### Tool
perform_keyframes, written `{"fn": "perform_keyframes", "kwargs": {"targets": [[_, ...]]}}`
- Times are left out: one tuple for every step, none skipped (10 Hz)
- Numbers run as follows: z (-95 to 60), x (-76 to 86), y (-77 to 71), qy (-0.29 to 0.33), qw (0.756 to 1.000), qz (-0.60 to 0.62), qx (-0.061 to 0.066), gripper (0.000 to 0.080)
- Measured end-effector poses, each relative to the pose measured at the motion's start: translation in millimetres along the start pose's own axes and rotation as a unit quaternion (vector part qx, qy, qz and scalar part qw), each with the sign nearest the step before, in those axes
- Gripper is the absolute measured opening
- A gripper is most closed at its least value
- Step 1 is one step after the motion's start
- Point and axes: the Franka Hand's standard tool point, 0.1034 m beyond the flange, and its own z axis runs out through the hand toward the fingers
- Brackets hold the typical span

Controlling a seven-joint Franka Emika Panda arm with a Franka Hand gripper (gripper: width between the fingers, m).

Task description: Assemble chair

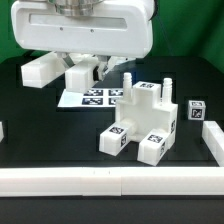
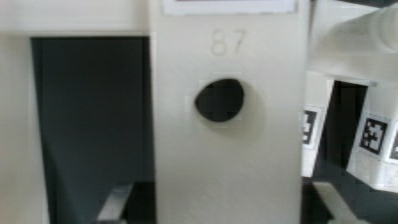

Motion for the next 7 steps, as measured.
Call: {"fn": "perform_keyframes", "kwargs": {"targets": [[0.9, -0.3, -0.7, -0.001, 0.999, 0.032, 0.0, 0.0288], [1.3, -0.7, -2.1, -0.001, 0.996, 0.09, 0.001, 0.0288], [-1.5, -1.1, -4.5, -0.002, 0.993, 0.117, 0.002, 0.0288], [-4.6, -1.5, -9.2, -0.001, 0.987, 0.158, 0.006, 0.0288], [-9.3, -2.3, -16.3, 0.003, 0.988, 0.151, 0.009, 0.0288], [-15.0, -3.4, -26.2, 0.007, 0.988, 0.152, 0.011, 0.0288], [-21.2, -3.6, -38.5, 0.011, 0.988, 0.152, 0.013, 0.0288]]}}
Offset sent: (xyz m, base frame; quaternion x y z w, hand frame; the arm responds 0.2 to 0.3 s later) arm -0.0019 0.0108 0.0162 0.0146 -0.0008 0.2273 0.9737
